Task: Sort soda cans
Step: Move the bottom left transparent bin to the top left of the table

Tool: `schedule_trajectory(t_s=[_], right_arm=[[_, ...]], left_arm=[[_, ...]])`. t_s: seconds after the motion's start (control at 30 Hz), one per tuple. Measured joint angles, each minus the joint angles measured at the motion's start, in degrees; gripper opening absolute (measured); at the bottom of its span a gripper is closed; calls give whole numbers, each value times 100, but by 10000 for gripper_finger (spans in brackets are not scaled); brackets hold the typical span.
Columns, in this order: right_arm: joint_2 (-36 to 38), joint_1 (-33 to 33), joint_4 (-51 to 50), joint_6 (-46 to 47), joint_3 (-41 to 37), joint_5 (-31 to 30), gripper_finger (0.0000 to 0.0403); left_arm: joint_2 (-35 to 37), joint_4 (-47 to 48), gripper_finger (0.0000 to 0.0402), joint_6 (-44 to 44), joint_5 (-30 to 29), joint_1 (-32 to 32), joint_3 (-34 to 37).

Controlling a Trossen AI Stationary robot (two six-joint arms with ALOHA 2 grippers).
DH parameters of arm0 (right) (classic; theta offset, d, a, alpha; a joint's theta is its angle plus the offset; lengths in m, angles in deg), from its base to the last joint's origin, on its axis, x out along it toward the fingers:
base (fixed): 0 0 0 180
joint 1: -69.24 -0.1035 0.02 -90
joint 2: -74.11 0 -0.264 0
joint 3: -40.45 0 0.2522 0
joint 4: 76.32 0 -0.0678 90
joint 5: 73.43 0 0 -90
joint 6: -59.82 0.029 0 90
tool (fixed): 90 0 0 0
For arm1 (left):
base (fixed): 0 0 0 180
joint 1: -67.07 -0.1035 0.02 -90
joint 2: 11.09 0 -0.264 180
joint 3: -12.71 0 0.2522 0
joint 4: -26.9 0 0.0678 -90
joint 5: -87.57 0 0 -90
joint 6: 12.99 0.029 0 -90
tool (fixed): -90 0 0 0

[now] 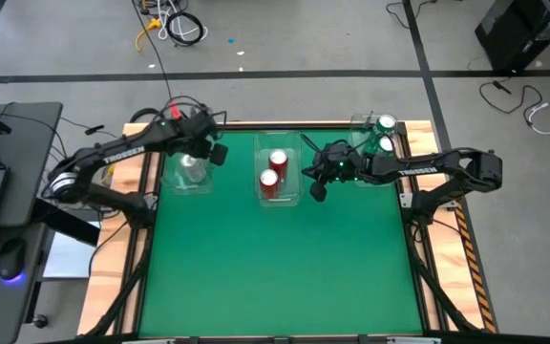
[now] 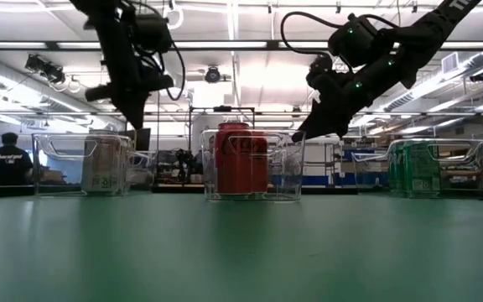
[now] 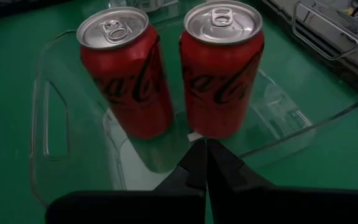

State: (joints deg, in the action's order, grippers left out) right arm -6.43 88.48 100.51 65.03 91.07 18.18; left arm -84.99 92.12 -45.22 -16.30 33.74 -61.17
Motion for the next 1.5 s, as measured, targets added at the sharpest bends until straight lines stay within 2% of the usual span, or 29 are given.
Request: schedule_trajectory(t_s=[0.2,0.7,1.13,1.5], right_arm=[[0,0,-5,-5,0,4,0],[1,-2,-17,-49,0,14,0],[2,-2,-20,-93,0,14,0],[2,-2,-24,-96,0,12,0]], left_arm=[[-547,-538,0,236,316,-357,-2],[-1483,-579,0,463,-47,-572,-2],[-1612,-1431,0,657,745,-400,0],[-1614,-2139,0,795,1022,-114,0]])
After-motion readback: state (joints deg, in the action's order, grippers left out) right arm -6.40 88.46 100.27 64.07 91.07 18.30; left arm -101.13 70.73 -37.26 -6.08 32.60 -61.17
